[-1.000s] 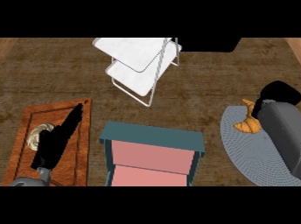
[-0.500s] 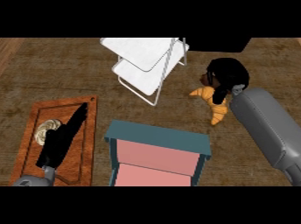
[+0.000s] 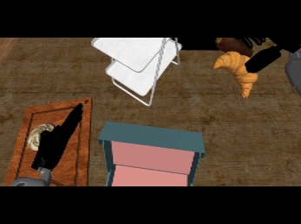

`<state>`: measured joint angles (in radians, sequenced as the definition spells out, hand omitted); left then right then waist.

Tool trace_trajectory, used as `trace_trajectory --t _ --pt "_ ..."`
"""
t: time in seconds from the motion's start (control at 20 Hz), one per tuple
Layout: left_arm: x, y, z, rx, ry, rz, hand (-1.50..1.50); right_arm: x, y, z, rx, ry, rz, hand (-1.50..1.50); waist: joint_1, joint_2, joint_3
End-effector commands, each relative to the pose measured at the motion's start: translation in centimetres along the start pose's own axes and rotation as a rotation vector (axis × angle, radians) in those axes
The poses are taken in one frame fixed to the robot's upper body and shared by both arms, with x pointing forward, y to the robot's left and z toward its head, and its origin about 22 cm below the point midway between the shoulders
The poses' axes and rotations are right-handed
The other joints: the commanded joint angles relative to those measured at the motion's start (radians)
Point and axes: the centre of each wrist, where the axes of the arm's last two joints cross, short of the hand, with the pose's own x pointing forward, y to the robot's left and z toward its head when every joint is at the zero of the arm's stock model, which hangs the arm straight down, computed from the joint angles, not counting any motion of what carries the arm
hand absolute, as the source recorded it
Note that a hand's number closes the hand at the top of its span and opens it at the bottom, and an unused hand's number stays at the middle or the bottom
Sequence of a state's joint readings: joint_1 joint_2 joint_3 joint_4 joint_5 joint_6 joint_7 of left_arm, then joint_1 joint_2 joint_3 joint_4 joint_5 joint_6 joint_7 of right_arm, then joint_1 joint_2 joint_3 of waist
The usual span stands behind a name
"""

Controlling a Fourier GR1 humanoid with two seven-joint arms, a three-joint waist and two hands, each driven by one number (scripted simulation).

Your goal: Pick the sweet potato from the placemat and place it in the tiered shelf

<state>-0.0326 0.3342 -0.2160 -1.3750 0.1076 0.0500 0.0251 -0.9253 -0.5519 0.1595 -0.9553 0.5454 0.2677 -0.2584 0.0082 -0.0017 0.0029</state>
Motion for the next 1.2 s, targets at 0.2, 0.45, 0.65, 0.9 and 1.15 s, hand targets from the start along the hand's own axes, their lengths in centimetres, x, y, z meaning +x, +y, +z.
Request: trace_trajectory --t 0.2,0.45,0.65,0.9,1.15 --pt "-0.4 -1.0 0.0 -0.014 -0.012 -0.001 0.00 1.9 -6.7 -2.8 -0.147 -0.076 -0.183 1.50 0.016 0.007 -0.003" --pt "-1.4 -1.8 -0.1 -0.031 0.016 -0.015 0.00 7.3 -6.5 -7.1 -0.167 -0.061 -0.163 1.50 0.017 0.007 -0.004" --pt "0.6 -0.1 -1.9 -0.030 0.005 -0.016 0.00 8.6 -8.3 -8.8 -0.217 -0.025 -0.140 1.50 0.031 0.015 -0.004" --pt "0.3 -2.1 -1.3 -0.046 -0.029 -0.013 0.00 9.4 -5.0 -11.0 -0.199 -0.023 -0.151 1.50 0.052 0.023 -0.004" --pt "0.9 -2.5 -1.7 -0.039 -0.021 -0.030 0.00 11.5 -3.9 -12.4 -0.145 -0.060 -0.080 1.50 0.065 0.028 -0.004"
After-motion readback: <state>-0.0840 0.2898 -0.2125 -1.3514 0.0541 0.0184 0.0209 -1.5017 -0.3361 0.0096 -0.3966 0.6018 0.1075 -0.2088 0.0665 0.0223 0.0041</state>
